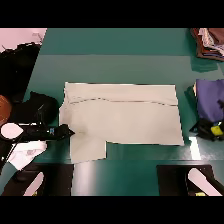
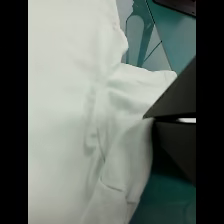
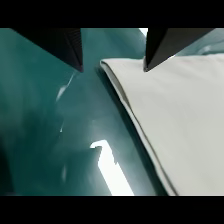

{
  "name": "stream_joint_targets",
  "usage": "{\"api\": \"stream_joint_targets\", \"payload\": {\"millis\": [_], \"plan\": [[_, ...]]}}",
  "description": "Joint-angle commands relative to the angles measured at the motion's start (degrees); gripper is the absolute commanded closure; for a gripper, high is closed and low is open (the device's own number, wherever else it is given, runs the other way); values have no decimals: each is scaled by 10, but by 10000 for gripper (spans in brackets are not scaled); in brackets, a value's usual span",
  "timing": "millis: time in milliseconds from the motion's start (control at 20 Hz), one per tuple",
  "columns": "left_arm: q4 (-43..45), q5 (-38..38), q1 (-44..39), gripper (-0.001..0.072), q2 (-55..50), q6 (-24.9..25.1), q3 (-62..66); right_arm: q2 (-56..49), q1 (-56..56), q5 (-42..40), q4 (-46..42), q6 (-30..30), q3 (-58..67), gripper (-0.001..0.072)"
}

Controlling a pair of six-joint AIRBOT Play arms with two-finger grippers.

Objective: Fold the shirts.

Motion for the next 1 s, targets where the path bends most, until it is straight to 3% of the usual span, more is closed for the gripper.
{"api": "stream_joint_targets", "payload": {"millis": [0,250,450,600,950], "plan": [[-1,-3,0,686,0,6,15,-17,-33,-15,35,-14,-86,305],[3,-13,0,686,0,6,15,-56,38,-46,44,-14,-90,306],[71,-59,0,688,1,6,20,-35,84,-32,11,-14,-58,693],[122,-114,0,688,23,-8,41,25,97,4,-45,-14,-30,694],[123,-307,0,687,184,-80,49,190,96,109,-91,-18,-23,694]]}}
